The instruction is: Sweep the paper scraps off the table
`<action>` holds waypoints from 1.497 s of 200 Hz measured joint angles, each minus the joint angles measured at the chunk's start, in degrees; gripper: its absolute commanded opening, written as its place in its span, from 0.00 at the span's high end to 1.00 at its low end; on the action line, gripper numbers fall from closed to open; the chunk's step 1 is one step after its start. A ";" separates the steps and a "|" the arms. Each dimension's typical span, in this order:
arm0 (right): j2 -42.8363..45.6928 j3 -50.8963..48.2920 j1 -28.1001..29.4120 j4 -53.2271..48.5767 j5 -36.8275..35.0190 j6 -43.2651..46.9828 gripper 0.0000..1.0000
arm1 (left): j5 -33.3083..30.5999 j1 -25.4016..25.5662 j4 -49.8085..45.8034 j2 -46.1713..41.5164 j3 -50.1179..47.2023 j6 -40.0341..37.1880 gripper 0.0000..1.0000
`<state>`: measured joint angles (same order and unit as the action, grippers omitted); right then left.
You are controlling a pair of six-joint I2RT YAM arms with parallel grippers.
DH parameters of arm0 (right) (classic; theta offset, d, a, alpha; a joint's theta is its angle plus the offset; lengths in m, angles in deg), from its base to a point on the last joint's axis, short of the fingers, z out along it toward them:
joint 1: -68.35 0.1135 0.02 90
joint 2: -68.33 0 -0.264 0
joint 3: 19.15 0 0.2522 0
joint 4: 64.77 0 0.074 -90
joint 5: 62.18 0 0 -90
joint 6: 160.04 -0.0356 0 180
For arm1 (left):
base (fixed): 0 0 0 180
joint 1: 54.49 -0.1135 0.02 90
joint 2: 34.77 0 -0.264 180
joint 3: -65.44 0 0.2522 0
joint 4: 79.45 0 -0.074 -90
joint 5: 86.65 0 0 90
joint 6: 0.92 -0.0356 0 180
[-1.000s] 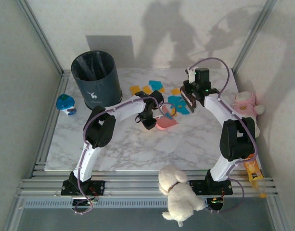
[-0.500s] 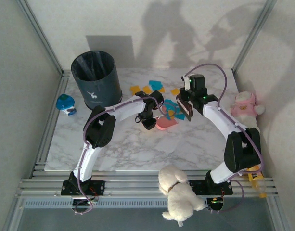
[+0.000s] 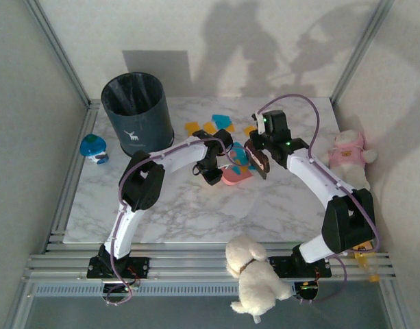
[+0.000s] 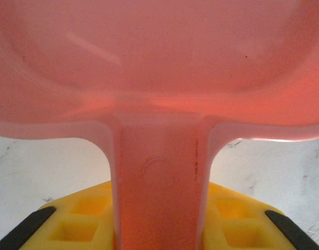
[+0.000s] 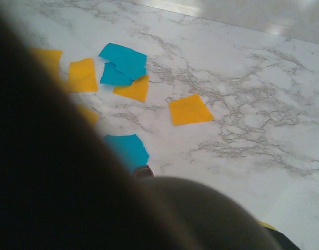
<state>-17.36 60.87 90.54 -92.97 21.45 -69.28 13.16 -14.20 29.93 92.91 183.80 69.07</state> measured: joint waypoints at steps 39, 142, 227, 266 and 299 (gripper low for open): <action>1.25 -0.02 0.63 -2.01 0.00 -0.66 1.00 | 0.00 0.00 0.00 0.00 0.00 0.39 1.00; 8.24 -4.52 0.72 -0.63 -11.45 -5.29 1.00 | 0.00 0.28 0.17 -0.02 -2.40 -0.28 1.00; 7.61 -10.12 0.92 3.19 -20.48 -7.76 1.00 | 0.28 0.55 0.02 -0.04 -2.45 -0.72 1.00; 7.67 -11.98 2.62 6.38 -19.98 -7.85 1.00 | 0.70 0.66 -0.02 -0.04 -2.45 -0.76 1.00; 8.48 -13.27 3.74 7.85 -18.53 -7.87 1.00 | 0.87 0.76 -0.09 -0.04 -2.45 -0.74 1.00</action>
<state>-8.88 47.61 94.28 -85.13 2.92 -77.15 14.03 -13.43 29.84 92.87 181.35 68.33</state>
